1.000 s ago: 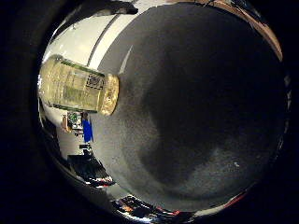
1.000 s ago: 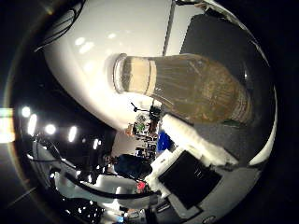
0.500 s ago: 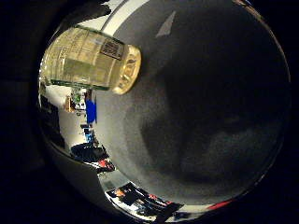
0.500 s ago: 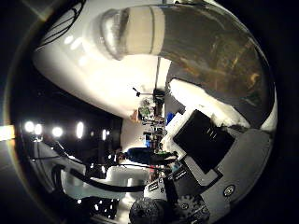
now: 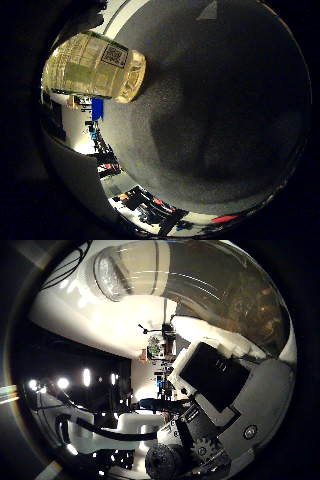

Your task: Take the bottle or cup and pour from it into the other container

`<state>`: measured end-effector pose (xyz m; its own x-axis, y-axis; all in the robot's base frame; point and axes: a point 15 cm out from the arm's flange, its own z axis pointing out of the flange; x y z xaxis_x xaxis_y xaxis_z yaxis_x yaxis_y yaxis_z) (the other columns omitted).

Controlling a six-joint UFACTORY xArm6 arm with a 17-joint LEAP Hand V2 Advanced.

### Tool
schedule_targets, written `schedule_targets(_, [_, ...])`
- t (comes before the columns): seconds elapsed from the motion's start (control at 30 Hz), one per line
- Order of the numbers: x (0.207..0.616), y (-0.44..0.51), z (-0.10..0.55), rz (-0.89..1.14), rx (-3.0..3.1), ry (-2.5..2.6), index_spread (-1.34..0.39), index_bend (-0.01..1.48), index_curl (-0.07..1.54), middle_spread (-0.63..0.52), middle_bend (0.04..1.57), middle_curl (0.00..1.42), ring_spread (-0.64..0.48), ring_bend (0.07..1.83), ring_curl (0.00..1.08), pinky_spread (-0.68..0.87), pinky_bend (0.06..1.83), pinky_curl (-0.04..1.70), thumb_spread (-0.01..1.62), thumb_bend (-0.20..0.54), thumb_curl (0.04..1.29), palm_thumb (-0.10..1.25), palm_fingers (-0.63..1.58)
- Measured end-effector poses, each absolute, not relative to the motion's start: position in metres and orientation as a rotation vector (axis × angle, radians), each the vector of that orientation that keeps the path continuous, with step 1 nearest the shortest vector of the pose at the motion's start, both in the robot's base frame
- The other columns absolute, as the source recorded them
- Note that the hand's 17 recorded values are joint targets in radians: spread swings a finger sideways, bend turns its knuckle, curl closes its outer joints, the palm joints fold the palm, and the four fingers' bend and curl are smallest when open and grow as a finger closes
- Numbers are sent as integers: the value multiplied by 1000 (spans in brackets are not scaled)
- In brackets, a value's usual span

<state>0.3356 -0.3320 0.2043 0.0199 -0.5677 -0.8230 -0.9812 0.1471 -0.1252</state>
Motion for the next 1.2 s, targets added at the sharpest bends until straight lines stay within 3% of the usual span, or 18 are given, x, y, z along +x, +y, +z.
schedule_targets(0.27, [336, -321, 211, 707, -1528, 1612, -410, 636, 923, -197, 1040, 779, -212, 1266, 566, -320, 1379, 322, 702, -20, 595, 956, 1125])
schedule_targets(0.57, [339, -318, 221, 691, -1537, 1591, -396, 859, 1088, -211, 1152, 936, -249, 1350, 705, -225, 1525, 492, 711, -19, 652, 1066, 986])
schedule_targets(0.83, [348, -317, 246, 624, -1545, 1576, -357, 970, 1117, -208, 1255, 996, -279, 1326, 814, -195, 1558, 598, 728, -18, 689, 1095, 961])
schedule_targets(1.2, [364, -298, 308, 511, -1669, 1558, -303, 1020, 1083, -197, 1262, 995, -295, 1269, 926, -183, 1536, 700, 706, -17, 754, 1132, 1006])
